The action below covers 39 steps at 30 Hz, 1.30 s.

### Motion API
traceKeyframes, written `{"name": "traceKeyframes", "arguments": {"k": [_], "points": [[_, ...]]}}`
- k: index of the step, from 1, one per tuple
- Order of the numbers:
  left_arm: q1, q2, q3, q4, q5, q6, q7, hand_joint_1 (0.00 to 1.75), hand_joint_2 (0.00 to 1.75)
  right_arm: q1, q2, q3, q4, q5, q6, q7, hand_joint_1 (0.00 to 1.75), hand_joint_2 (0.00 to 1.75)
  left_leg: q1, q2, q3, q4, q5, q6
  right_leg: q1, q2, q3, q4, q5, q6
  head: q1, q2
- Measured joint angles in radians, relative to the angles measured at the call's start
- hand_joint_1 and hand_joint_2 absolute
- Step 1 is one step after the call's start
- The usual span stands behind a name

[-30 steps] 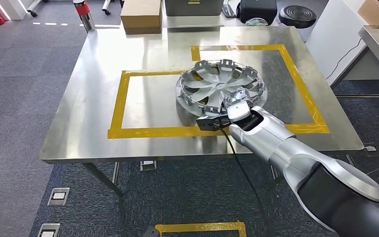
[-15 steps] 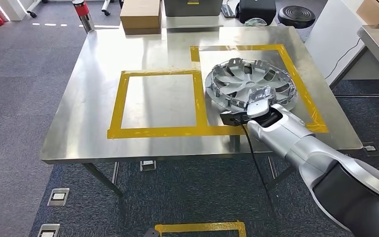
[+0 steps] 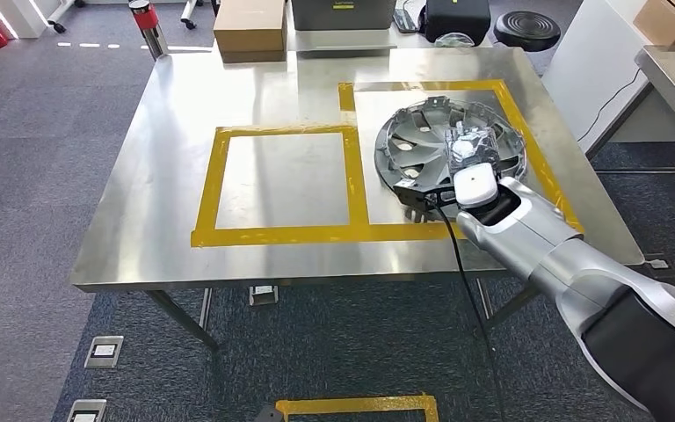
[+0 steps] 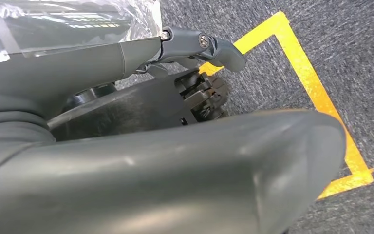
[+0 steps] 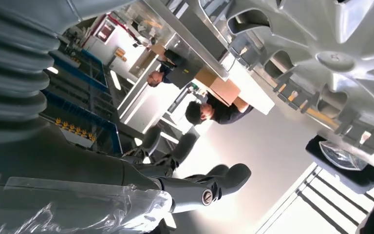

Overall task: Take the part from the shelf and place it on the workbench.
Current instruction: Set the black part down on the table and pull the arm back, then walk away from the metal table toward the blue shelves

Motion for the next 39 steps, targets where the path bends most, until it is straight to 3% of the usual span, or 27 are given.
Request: {"name": "traceKeyframes", "arguments": {"k": [11, 13, 15, 17, 20, 22, 25, 29, 39], "points": [[-0.001, 0.002, 0.013, 0.000, -0.001, 0.041, -0.001, 0.00, 0.00, 0.002, -0.038, -0.049, -0.101, -0.137, -0.071, -0.052, 0.00, 0.00, 0.000, 0.000, 0.000, 0.000, 0.001, 0.001, 0.000, 0.000, 0.000, 0.000, 0.000, 0.000, 0.000, 0.000], [-0.001, 0.002, 0.019, 0.000, 0.000, 0.049, -0.002, 0.00, 0.00, 0.009, -0.047, -0.082, -0.147, -0.262, -0.182, -0.075, 0.00, 0.00, 0.000, 0.000, 0.000, 0.000, 0.001, 0.001, 0.000, 0.000, 0.000, 0.000, 0.001, 0.000, 0.000, 0.000], [-0.001, 0.003, 0.026, 0.000, 0.008, 0.055, -0.004, 0.00, 0.00, 0.023, -0.061, -0.141, -0.225, -0.473, -0.359, -0.135, 0.00, 0.00, 0.000, 0.000, 0.000, 0.000, 0.001, 0.001, 0.000, 0.000, 0.000, 0.000, 0.001, 0.000, 0.000, 0.000], [0.001, 0.005, 0.035, 0.000, 0.025, 0.056, -0.005, 0.00, 0.00, 0.042, -0.081, -0.221, -0.343, -0.718, -0.534, -0.219, 0.00, 0.00, 0.000, -0.001, 0.000, 0.000, 0.001, 0.001, 0.000, -0.002, 0.001, 0.000, 0.001, 0.000, 0.000, 0.000], [0.013, 0.013, 0.051, 0.002, 0.049, 0.045, -0.006, 0.00, 0.00, 0.070, -0.118, -0.362, -0.576, -0.993, -0.700, -0.329, 0.00, 0.00, 0.000, -0.002, 0.000, 0.000, 0.001, 0.001, 0.000, -0.003, 0.001, -0.001, 0.000, 0.000, 0.000, 0.000], [0.025, 0.021, 0.062, 0.002, 0.061, 0.040, -0.004, 0.00, 0.00, 0.090, -0.144, -0.464, -0.751, -1.086, -0.773, -0.371, 0.00, 0.00, 0.000, -0.002, 0.000, -0.001, 0.000, 0.001, 0.000, -0.003, 0.001, -0.003, 0.000, 0.000, 0.000, 0.000], [0.040, 0.031, 0.077, 0.003, 0.068, 0.032, 0.000, 0.00, 0.00, 0.103, -0.181, -0.591, -0.979, -1.093, -0.823, -0.367, 0.00, 0.00, 0.000, -0.002, 0.001, -0.001, 0.000, 0.002, 0.000, -0.002, 0.002, -0.004, 0.000, 0.001, 0.000, 0.000], [0.042, 0.042, 0.085, 0.003, 0.066, 0.030, -0.001, 0.00, 0.00, 0.100, -0.211, -0.703, -1.212, -1.067, -0.830, -0.387, 0.00, 1.75, 0.000, -0.001, 0.002, -0.001, -0.001, 0.003, 0.000, 0.000, 0.003, -0.005, 0.000, 0.001, 0.000, 0.000], [0.039, 0.055, 0.107, 0.003, 0.066, 0.036, 0.002, 0.00, 0.00, 0.090, -0.255, -0.863, -1.554, -1.000, -0.858, -0.370, 0.00, 1.75, 0.000, 0.000, 0.006, -0.001, -0.001, 0.003, 0.000, 0.000, 0.007, -0.005, 0.000, 0.001, 0.000, 0.000]]}}
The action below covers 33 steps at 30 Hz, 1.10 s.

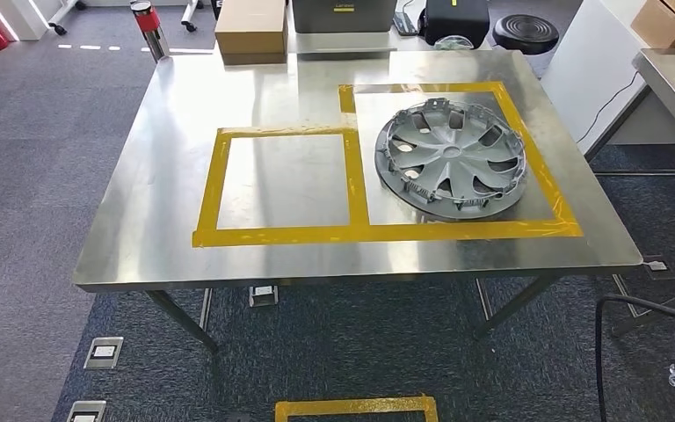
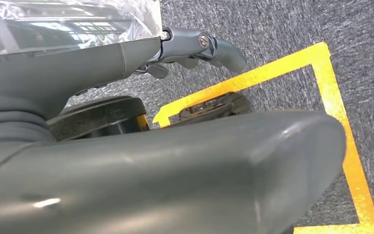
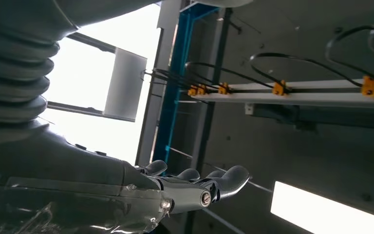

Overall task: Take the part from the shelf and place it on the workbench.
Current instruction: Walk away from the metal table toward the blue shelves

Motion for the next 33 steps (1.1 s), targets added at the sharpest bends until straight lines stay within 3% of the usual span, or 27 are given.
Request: {"name": "traceKeyframes", "arguments": {"k": [8, 13, 16, 18, 19, 21, 22, 23, 24, 26, 28, 31, 33], "points": [[0.003, 0.010, 0.000, 0.000, 0.000, 0.020, 0.002, 0.00, 0.00, 0.027, -0.007, -0.040, -0.150, 0.094, 0.000, 0.020, 0.00, 1.75, 0.000, 0.000, 0.001, 0.001, -0.001, 0.001, 0.000, 0.000, 0.001, 0.000, 0.000, 0.001, 0.000, 0.000], [0.006, 0.018, 0.002, 0.000, 0.005, 0.028, -0.006, 0.00, 0.00, 0.070, -0.010, -0.055, -0.230, 0.130, -0.004, 0.025, 0.00, 1.75, -0.004, 0.000, 0.001, 0.006, -0.004, 0.008, -0.004, 0.000, 0.003, -0.002, 0.002, 0.005, -0.001, 0.000], [0.006, 0.022, 0.005, 0.000, 0.005, 0.028, -0.007, 0.00, 0.00, 0.078, -0.012, -0.063, -0.248, 0.132, -0.005, 0.028, 0.00, 1.75, -0.005, 0.001, 0.004, -0.001, 0.001, 0.017, -0.006, 0.001, 0.006, -0.006, 0.004, 0.014, -0.002, 0.000], [0.006, 0.022, 0.008, 0.000, 0.005, 0.028, -0.007, 0.00, 0.00, 0.082, -0.016, -0.069, -0.251, 0.133, -0.004, 0.030, 0.00, 1.75, 0.002, 0.005, 0.010, -0.016, 0.015, 0.026, -0.006, 0.002, 0.001, 0.015, -0.020, 0.021, 0.000, 0.000], [0.006, 0.022, 0.009, 0.000, 0.004, 0.028, -0.008, 0.00, 0.00, 0.086, -0.019, -0.071, -0.251, 0.133, -0.004, 0.030, 0.00, 1.75, 0.005, 0.007, 0.012, -0.023, 0.021, 0.029, -0.006, 0.002, -0.013, 0.052, -0.049, 0.024, 0.004, 0.000], [0.006, 0.022, 0.010, 0.000, 0.004, 0.028, -0.008, 0.00, 0.00, 0.098, -0.022, -0.076, -0.251, 0.133, -0.004, 0.031, 0.00, 1.75, 0.007, 0.009, 0.011, -0.024, 0.023, 0.032, -0.009, 0.001, -0.062, 0.178, -0.122, 0.029, 0.013, 0.000], [0.007, 0.022, 0.012, 0.000, 0.004, 0.028, -0.008, 0.00, 0.00, 0.106, -0.022, -0.078, -0.251, 0.133, -0.003, 0.031, 0.00, 1.75, 0.008, 0.009, 0.009, -0.023, 0.024, 0.032, -0.012, 0.001, -0.084, 0.235, -0.144, 0.033, 0.016, 0.000], [0.008, 0.022, 0.013, 0.000, 0.004, 0.028, -0.008, 0.00, 0.00, 0.114, -0.023, -0.080, -0.251, 0.133, -0.002, 0.031, 0.00, 1.75, 0.009, 0.010, 0.008, -0.021, 0.023, 0.032, -0.014, 0.001, -0.093, 0.265, -0.148, 0.036, 0.019, 0.000], [0.008, 0.022, 0.014, 0.000, 0.004, 0.028, -0.008, 0.00, 0.00, 0.121, -0.023, -0.082, -0.251, 0.133, -0.001, 0.031, 0.00, 1.75, 0.010, 0.010, 0.007, -0.018, 0.023, 0.030, -0.017, 0.000, -0.083, 0.256, -0.132, 0.040, 0.020, 0.000], [0.008, 0.023, 0.016, 0.000, 0.004, 0.028, -0.008, 0.00, 0.00, 0.129, -0.024, -0.085, -0.251, 0.133, 0.000, 0.031, 0.00, 1.75, 0.013, 0.010, 0.004, -0.009, 0.019, 0.023, -0.024, -0.002, -0.017, 0.137, -0.070, 0.047, 0.024, 0.000], [0.007, 0.024, 0.017, 0.000, 0.003, 0.028, -0.008, 0.00, 0.00, 0.138, -0.025, -0.087, -0.251, 0.133, 0.002, 0.030, 0.00, 1.75, 0.012, 0.008, -0.003, 0.002, 0.016, 0.009, -0.025, 0.001, 0.041, 0.030, -0.033, 0.044, 0.031, 0.000], [0.007, 0.025, 0.018, 0.000, 0.003, 0.028, -0.009, 0.00, 0.00, 0.147, -0.026, -0.090, -0.251, 0.133, 0.002, 0.030, 0.00, 1.75, 0.010, 0.006, -0.010, 0.008, 0.021, -0.011, -0.022, 0.006, 0.044, 0.009, -0.029, 0.021, 0.030, 0.000], [0.007, 0.026, 0.018, 0.000, 0.003, 0.028, -0.009, 0.00, 0.00, 0.148, -0.026, -0.090, -0.252, 0.133, 0.003, 0.030, 0.00, 1.75, 0.013, 0.007, -0.019, 0.024, 0.000, -0.022, -0.023, 0.003, 0.035, 0.006, -0.021, 0.003, 0.023, 0.000]]}}
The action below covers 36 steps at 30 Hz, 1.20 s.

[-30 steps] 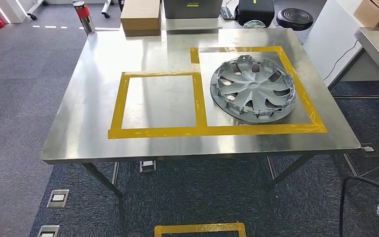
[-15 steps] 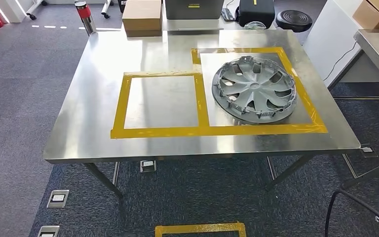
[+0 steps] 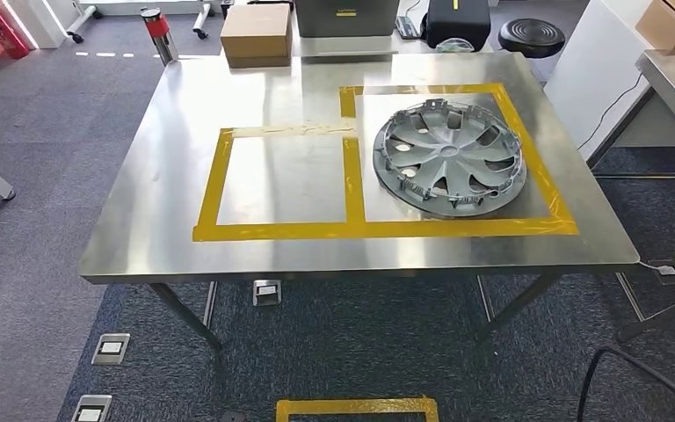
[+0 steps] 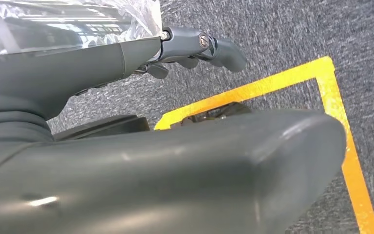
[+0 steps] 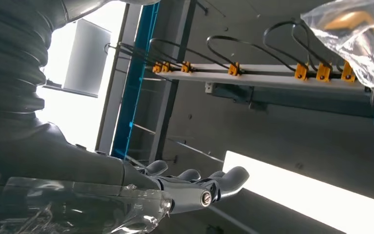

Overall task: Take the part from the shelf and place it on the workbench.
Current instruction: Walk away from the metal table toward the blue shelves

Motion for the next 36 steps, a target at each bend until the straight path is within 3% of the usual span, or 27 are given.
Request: {"name": "traceKeyframes", "arguments": {"k": [2, 4, 5, 6, 7, 10, 12, 14, 15, 16, 17, 19, 20, 21, 22, 24, 26, 27, 29, 31, 34, 35, 36], "points": [[0.000, 0.001, 0.000, 0.000, 0.000, 0.000, 0.000, 0.00, 0.00, 0.002, 0.000, 0.000, 0.000, 0.000, 0.001, 0.000, 0.00, 1.75, 0.001, 0.002, -0.025, 0.078, -0.071, -0.007, 0.000, -0.004, -0.011, -0.002, 0.011, -0.015, -0.011, 0.000], [0.000, 0.001, 0.000, 0.000, 0.000, -0.001, 0.000, 0.00, 0.00, 0.007, 0.000, 0.000, 0.000, 0.000, 0.002, 0.000, 0.00, 1.75, 0.001, 0.002, -0.057, 0.199, -0.146, -0.008, 0.005, -0.006, -0.026, 0.001, 0.021, -0.021, -0.023, 0.000], [0.000, 0.002, 0.000, 0.000, 0.000, -0.001, 0.001, 0.00, 0.00, 0.009, 0.000, 0.000, 0.000, 0.000, 0.002, 0.000, 0.00, 1.75, 0.001, 0.002, -0.061, 0.236, -0.161, -0.008, 0.007, -0.007, -0.035, 0.003, 0.026, -0.022, -0.027, 0.000], [0.000, 0.002, 0.000, 0.000, 0.000, -0.002, 0.002, 0.00, 0.00, 0.011, 0.000, 0.001, 0.000, 0.000, 0.002, 0.000, 0.00, 1.75, 0.001, 0.002, -0.049, 0.240, -0.157, -0.006, 0.009, -0.007, -0.045, 0.005, 0.032, -0.023, -0.030, 0.000], [0.000, 0.002, 0.000, 0.000, 0.000, -0.002, 0.002, 0.00, 0.00, 0.012, 0.000, 0.001, 0.000, 0.000, 0.002, 0.000, 0.00, 1.75, 0.001, 0.002, -0.020, 0.207, -0.135, -0.003, 0.011, -0.007, -0.054, 0.008, 0.038, -0.022, -0.031, 0.000], [-0.003, 0.004, 0.000, 0.000, -0.001, -0.003, 0.003, 0.00, 0.00, 0.013, 0.000, 0.000, 0.000, 0.000, 0.002, -0.001, 0.00, 1.75, -0.005, 0.002, 0.099, 0.019, -0.076, 0.014, 0.016, -0.006, -0.073, 0.012, 0.056, -0.014, -0.034, 0.000], [-0.004, 0.005, 0.000, 0.000, -0.001, -0.004, 0.004, 0.00, 0.00, 0.014, 0.000, 0.000, 0.000, 0.001, 0.003, -0.001, 0.00, 1.75, -0.012, 0.003, 0.117, -0.032, -0.069, 0.022, 0.016, -0.008, -0.076, 0.009, 0.071, -0.002, -0.033, 0.000], [-0.002, 0.005, 0.000, 0.000, -0.002, -0.004, 0.004, 0.00, 0.00, 0.015, 0.000, 0.000, 0.000, 0.001, 0.005, -0.003, 0.00, 1.75, -0.013, 0.004, 0.104, -0.040, -0.051, 0.034, 0.013, -0.009, -0.078, 0.001, 0.083, 0.012, -0.033, 0.000], [-0.002, 0.005, 0.000, 0.000, -0.002, -0.004, 0.004, 0.00, 0.00, 0.015, 0.000, 0.000, 0.000, 0.002, 0.005, -0.004, 0.00, 1.75, -0.012, 0.005, 0.099, -0.044, -0.039, 0.042, 0.011, -0.008, -0.082, 0.006, 0.071, 0.017, -0.032, 0.000], [-0.002, 0.005, 0.000, 0.000, -0.002, -0.004, 0.004, 0.00, 0.00, 0.015, 0.000, 0.000, 0.000, 0.002, 0.006, -0.006, 0.00, 1.75, -0.011, 0.007, 0.091, -0.049, -0.027, 0.049, 0.011, -0.007, -0.090, 0.027, 0.040, 0.021, -0.030, 0.000], [-0.003, 0.005, 0.000, 0.000, -0.003, -0.004, 0.003, 0.00, 0.00, 0.016, 0.000, 0.000, 0.001, 0.002, 0.006, -0.007, 0.00, 1.75, -0.009, 0.009, 0.081, -0.050, -0.014, 0.054, 0.010, -0.006, -0.103, 0.070, -0.009, 0.024, -0.026, 0.000], [-0.003, 0.004, 0.000, 0.000, -0.003, -0.004, 0.003, 0.00, 0.00, 0.022, 0.000, 0.000, 0.001, 0.001, 0.006, -0.008, 0.00, 1.75, -0.011, 0.010, 0.053, -0.048, 0.008, 0.060, 0.010, -0.006, -0.130, 0.194, -0.102, 0.029, -0.017, 0.000], [-0.002, 0.004, 0.000, 0.000, -0.003, -0.004, 0.003, 0.00, 0.00, 0.026, 0.000, 0.000, 0.001, 0.001, 0.005, -0.010, 0.00, 1.75, -0.012, 0.010, 0.038, -0.045, 0.018, 0.060, 0.011, -0.006, -0.135, 0.246, -0.120, 0.030, -0.014, 0.000], [-0.002, 0.004, 0.000, 0.000, -0.003, -0.004, 0.003, 0.00, 0.00, 0.030, 0.000, -0.001, 0.001, 0.000, 0.003, -0.010, 0.00, 1.75, -0.012, 0.010, 0.021, -0.041, 0.027, 0.060, 0.011, -0.006, -0.127, 0.269, -0.115, 0.031, -0.011, 0.000], [-0.002, 0.004, 0.000, 0.000, -0.003, -0.004, 0.003, 0.00, 0.00, 0.033, 0.000, -0.001, 0.001, -0.001, 0.002, -0.012, 0.00, 1.75, -0.013, 0.010, 0.005, -0.037, 0.036, 0.059, 0.011, -0.006, -0.103, 0.258, -0.092, 0.030, -0.008, 0.000], [-0.002, 0.004, 0.000, 0.000, -0.003, -0.004, 0.003, 0.00, 0.00, 0.034, 0.000, -0.002, 0.000, -0.004, 0.001, -0.014, 0.00, 1.75, -0.013, 0.010, -0.024, -0.025, 0.050, 0.055, 0.013, -0.006, -0.012, 0.144, -0.050, 0.023, -0.003, 0.000], [-0.002, 0.004, 0.000, 0.000, -0.003, -0.004, 0.003, 0.00, 0.00, 0.035, 0.000, -0.004, 0.000, -0.005, 0.000, -0.016, 0.00, 1.75, -0.015, 0.009, -0.042, -0.015, 0.064, 0.046, 0.017, -0.006, 0.069, 0.017, -0.052, 0.012, 0.001, 0.000], [-0.002, 0.004, 0.000, 0.000, -0.004, -0.004, 0.003, 0.00, 0.00, 0.035, 0.000, -0.004, 0.000, -0.005, 0.000, -0.017, 0.00, 1.75, -0.016, 0.008, -0.047, -0.014, 0.071, 0.040, 0.020, -0.005, 0.085, -0.014, -0.059, 0.006, 0.002, 0.000], [-0.002, 0.004, 0.000, 0.000, -0.004, -0.004, 0.003, 0.00, 0.00, 0.037, 0.001, -0.005, 0.000, -0.007, -0.001, -0.019, 0.00, 1.75, -0.014, 0.007, -0.053, -0.015, 0.084, 0.028, 0.021, -0.006, 0.080, -0.023, -0.049, -0.008, 0.003, 0.000], [-0.001, 0.004, 0.000, 0.000, -0.004, -0.005, 0.003, 0.00, 0.00, 0.040, 0.002, -0.006, 0.001, -0.013, -0.001, -0.024, 0.00, 1.75, -0.011, 0.006, -0.066, 0.009, 0.049, 0.017, 0.017, -0.010, 0.063, -0.028, -0.028, -0.024, 0.000, 0.000], [0.000, 0.005, 0.000, 0.000, -0.003, -0.007, 0.003, 0.00, 0.00, 0.043, 0.003, -0.006, 0.001, -0.019, 0.000, -0.030, 0.00, 1.75, -0.006, 0.006, -0.103, 0.164, -0.091, 0.003, 0.015, -0.014, 0.024, -0.026, 0.005, -0.033, -0.016, 0.000], [0.000, 0.006, 0.000, 0.000, -0.003, -0.008, 0.003, 0.00, 0.00, 0.045, 0.003, -0.006, 0.001, -0.020, 0.000, -0.030, 0.00, 1.75, -0.004, 0.006, -0.109, 0.220, -0.115, -0.001, 0.015, -0.014, 0.008, -0.023, 0.016, -0.033, -0.021, 0.000], [0.000, 0.006, 0.000, 0.000, -0.004, -0.009, 0.003, 0.00, 0.00, 0.046, 0.003, -0.006, 0.001, -0.020, 0.000, -0.030, 0.00, 1.75, -0.004, 0.006, -0.105, 0.254, -0.116, -0.003, 0.015, -0.015, -0.009, -0.020, 0.027, -0.031, -0.025, 0.000]]}}
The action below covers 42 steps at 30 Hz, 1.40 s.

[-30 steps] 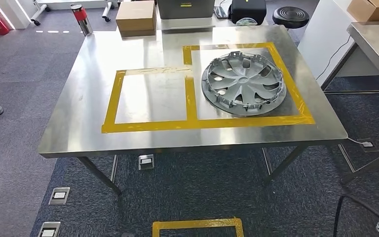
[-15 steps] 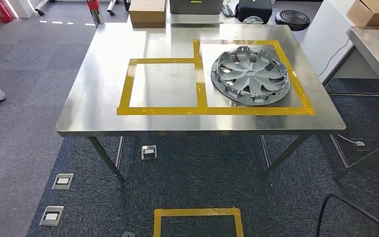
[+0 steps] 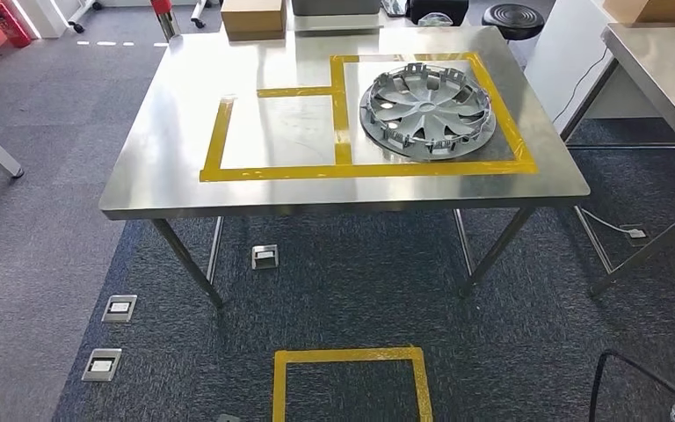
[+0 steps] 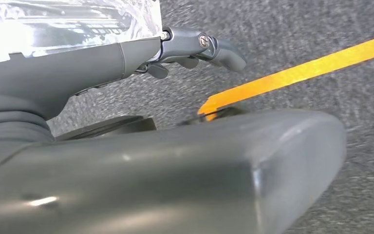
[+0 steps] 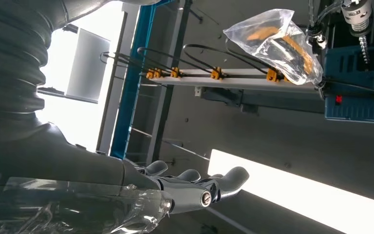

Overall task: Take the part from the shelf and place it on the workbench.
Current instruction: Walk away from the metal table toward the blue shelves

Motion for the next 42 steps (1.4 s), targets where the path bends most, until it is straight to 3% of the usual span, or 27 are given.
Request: {"name": "traceKeyframes", "arguments": {"k": [1, 3, 5, 7, 9, 10, 11, 13, 14, 15, 16, 18, 20, 22, 24, 25, 27, 29, 30, 31, 33, 34, 36, 37, 39, 40, 42], "points": [[0.000, 0.000, 0.000, 0.000, 0.000, -0.001, 0.000, 0.00, 0.00, 0.001, 0.000, 0.000, 0.000, 0.000, 0.000, 0.000, 0.00, 1.75, 0.001, 0.000, 0.019, 0.003, 0.020, -0.001, 0.000, 0.000, -0.018, 0.004, 0.011, 0.002, -0.003, 0.000], [-0.001, 0.000, 0.000, 0.000, 0.000, -0.001, 0.000, 0.00, 0.00, 0.001, 0.000, -0.003, 0.000, 0.000, 0.000, 0.000, 0.00, 1.75, 0.001, 0.000, 0.101, -0.084, 0.072, 0.001, -0.001, 0.000, -0.050, 0.014, 0.030, 0.008, -0.007, 0.000], [-0.003, 0.001, 0.000, 0.000, 0.000, -0.002, 0.000, 0.00, 0.00, 0.001, 0.000, -0.009, -0.001, 0.000, 0.000, 0.000, 0.00, 1.75, -0.002, -0.001, 0.193, -0.220, 0.069, 0.012, 0.001, -0.001, -0.071, 0.023, 0.047, 0.018, -0.008, 0.000], [-0.003, 0.002, 0.000, 0.000, 0.000, -0.002, 0.000, 0.00, 0.00, 0.000, -0.001, -0.014, -0.001, -0.002, 0.000, 0.000, 0.00, 1.75, -0.008, -0.003, 0.221, -0.283, 0.052, 0.027, 0.001, -0.003, -0.077, 0.022, 0.064, 0.031, -0.007, 0.000], [-0.002, 0.003, 0.000, 0.000, 0.000, -0.002, 0.001, 0.00, 0.00, 0.002, -0.002, -0.017, 0.000, -0.003, -0.001, 0.001, 0.00, 1.75, -0.008, 0.000, 0.204, -0.286, 0.070, 0.043, -0.002, -0.002, -0.080, 0.019, 0.068, 0.044, -0.006, 0.000], [-0.001, 0.004, 0.000, 0.000, 0.000, -0.003, 0.002, 0.00, 0.00, 0.003, -0.003, -0.019, 0.000, -0.004, -0.001, 0.001, 0.00, 1.75, -0.007, 0.003, 0.195, -0.288, 0.083, 0.051, -0.003, -0.001, -0.088, 0.032, 0.044, 0.048, -0.004, 0.000], [0.000, 0.004, 0.000, 0.000, 0.000, -0.003, 0.002, 0.00, 0.00, 0.004, -0.004, -0.022, 0.000, -0.004, -0.001, 0.002, 0.00, 1.75, -0.006, 0.006, 0.183, -0.290, 0.096, 0.057, -0.004, 0.000, -0.099, 0.064, 0.000, 0.052, -0.002, 0.000], [0.000, 0.004, 0.000, 0.000, 0.000, -0.005, 0.002, 0.00, 0.00, 0.009, -0.005, -0.026, 0.000, -0.005, -0.002, 0.002, 0.00, 1.75, -0.007, 0.009, 0.157, -0.290, 0.121, 0.065, -0.004, 0.001, -0.126, 0.182, -0.109, 0.055, 0.006, 0.000], [0.000, 0.004, 0.000, 0.000, 0.000, -0.005, 0.002, 0.00, 0.00, 0.013, -0.006, -0.029, 0.000, -0.005, -0.002, 0.003, 0.00, 1.75, -0.008, 0.009, 0.143, -0.289, 0.133, 0.066, -0.004, 0.001, -0.135, 0.245, -0.140, 0.057, 0.009, 0.000], [0.001, 0.004, 0.000, 0.000, 0.001, -0.006, 0.002, 0.00, 0.00, 0.017, -0.006, -0.031, 0.000, -0.004, -0.004, 0.005, 0.00, 1.75, -0.010, 0.010, 0.127, -0.288, 0.146, 0.066, -0.004, 0.001, -0.134, 0.291, -0.144, 0.057, 0.012, 0.000], [0.002, 0.004, 0.000, 0.000, 0.001, -0.006, 0.002, 0.00, 0.00, 0.021, -0.008, -0.034, 0.000, -0.002, -0.005, 0.007, 0.00, 1.75, -0.010, 0.010, 0.110, -0.285, 0.159, 0.066, -0.004, 0.001, -0.120, 0.307, -0.125, 0.057, 0.015, 0.000], [0.003, 0.004, 0.000, 0.000, 0.001, -0.007, 0.001, 0.00, 0.00, 0.024, -0.011, -0.041, 0.000, 0.001, -0.007, 0.014, 0.00, 1.75, -0.012, 0.010, 0.074, -0.277, 0.181, 0.063, -0.002, 0.001, -0.044, 0.236, -0.071, 0.050, 0.021, 0.000], [0.005, 0.004, 0.000, 0.000, 0.001, -0.007, 0.000, 0.00, 0.00, 0.024, -0.016, -0.047, -0.001, 0.002, -0.008, 0.017, 0.00, 1.75, -0.015, 0.009, 0.050, -0.267, 0.198, 0.057, 0.003, 0.001, 0.066, 0.084, -0.072, 0.039, 0.025, 0.000], [0.006, 0.003, 0.000, 0.000, 0.001, -0.007, 0.000, 0.00, 0.00, 0.027, -0.020, -0.053, -0.001, 0.002, -0.009, 0.018, 0.00, 1.75, -0.014, 0.008, 0.039, -0.266, 0.217, 0.047, 0.009, 0.001, 0.118, -0.004, -0.093, 0.029, 0.026, 0.000], [0.009, 0.004, 0.000, 0.000, 0.002, -0.007, 0.000, 0.00, 0.00, 0.030, -0.021, -0.056, -0.001, 0.002, -0.009, 0.019, 0.00, 1.75, -0.011, 0.006, 0.033, -0.268, 0.228, 0.034, 0.010, -0.001, 0.109, -0.014, -0.080, 0.017, 0.026, 0.000], [0.011, 0.005, 0.000, 0.000, 0.003, -0.007, 0.000, 0.00, 0.00, 0.031, -0.022, -0.057, -0.001, 0.002, -0.009, 0.021, 0.00, 1.75, -0.010, 0.005, 0.027, -0.259, 0.212, 0.028, 0.008, -0.003, 0.101, -0.016, -0.069, 0.010, 0.025, 0.000], [0.014, 0.005, 0.000, 0.000, 0.004, -0.008, 0.000, 0.00, 0.00, 0.034, -0.022, -0.059, -0.001, 0.003, -0.009, 0.027, 0.00, 1.75, -0.006, 0.003, 0.007, -0.186, 0.124, 0.017, 0.004, -0.005, 0.078, -0.017, -0.044, 0.001, 0.017, 0.000], [0.015, 0.005, 0.000, 0.000, 0.006, -0.008, 0.000, 0.00, 0.00, 0.038, -0.023, -0.062, -0.001, 0.005, -0.008, 0.036, 0.00, 1.75, -0.002, 0.003, -0.016, -0.061, 0.034, 0.008, 0.003, -0.004, 0.045, -0.012, -0.022, -0.002, 0.006, 0.000], [0.015, 0.006, 0.000, 0.000, 0.006, -0.008, -0.001, 0.00, 0.00, 0.041, -0.024, -0.064, -0.001, 0.007, -0.009, 0.040, 0.00, 1.75, 0.000, 0.003, -0.018, -0.014, 0.022, 0.005, 0.003, -0.004, 0.027, -0.007, -0.011, -0.001, 0.002, 0.000], [0.015, 0.006, 0.000, 0.000, 0.007, -0.008, -0.001, 0.00, 0.00, 0.045, -0.025, -0.066, -0.001, 0.009, -0.009, 0.043, 0.00, 1.75, 0.001, 0.003, -0.007, 0.007, 0.033, 0.003, 0.003, -0.004, 0.008, -0.002, -0.001, 0.001, -0.002, 0.000], [0.015, 0.006, 0.000, 0.000, 0.012, -0.008, -0.003, 0.00, 0.00, 0.053, -0.029, -0.071, -0.002, 0.014, -0.009, 0.050, 0.00, 1.75, 0.002, 0.003, 0.063, -0.048, 0.088, 0.003, 0.002, -0.003, -0.029, 0.012, 0.017, 0.006, -0.007, 0.000], [0.015, 0.006, 0.000, 0.000, 0.014, -0.008, -0.003, 0.00, 0.00, 0.056, -0.032, -0.075, -0.002, 0.016, -0.009, 0.052, 0.00, 1.75, 0.001, 0.003, 0.114, -0.113, 0.094, 0.005, 0.002, -0.003, -0.045, 0.020, 0.025, 0.011, -0.009, 0.000], [0.013, 0.006, 0.000, 0.000, 0.017, -0.008, -0.005, 0.00, 0.00, 0.063, -0.039, -0.084, -0.002, 0.018, -0.010, 0.055, 0.00, 1.75, -0.003, 0.002, 0.193, -0.231, 0.070, 0.014, 0.003, -0.004, -0.064, 0.029, 0.040, 0.022, -0.009, 0.000], [0.013, 0.006, 0.000, 0.000, 0.018, -0.007, -0.006, 0.00, 0.00, 0.067, -0.043, -0.090, -0.003, 0.019, -0.010, 0.055, 0.00, 1.75, -0.006, 0.001, 0.208, -0.261, 0.054, 0.020, 0.003, -0.006, -0.067, 0.029, 0.048, 0.028, -0.008, 0.000], [0.016, 0.006, 0.000, 0.000, 0.018, -0.006, -0.006, 0.00, 0.00, 0.078, -0.049, -0.099, -0.002, 0.019, -0.012, 0.056, 0.00, 1.75, -0.008, 0.003, 0.198, -0.276, 0.063, 0.036, 0.000, -0.006, -0.070, 0.024, 0.063, 0.041, -0.008, 0.000], [0.017, 0.006, 0.000, 0.000, 0.018, -0.005, -0.006, 0.00, 0.00, 0.082, -0.052, -0.104, -0.002, 0.019, -0.013, 0.057, 0.00, 1.75, -0.007, 0.005, 0.190, -0.279, 0.074, 0.044, -0.001, -0.004, -0.075, 0.028, 0.052, 0.046, -0.007, 0.000], [0.018, 0.006, 0.000, 0.000, 0.018, -0.004, -0.006, 0.00, 0.00, 0.089, -0.058, -0.112, -0.002, 0.019, -0.014, 0.058, 0.00, 1.75, -0.004, 0.010, 0.170, -0.285, 0.100, 0.058, -0.003, -0.001, -0.095, 0.086, -0.025, 0.053, 0.000, 0.000]]}}
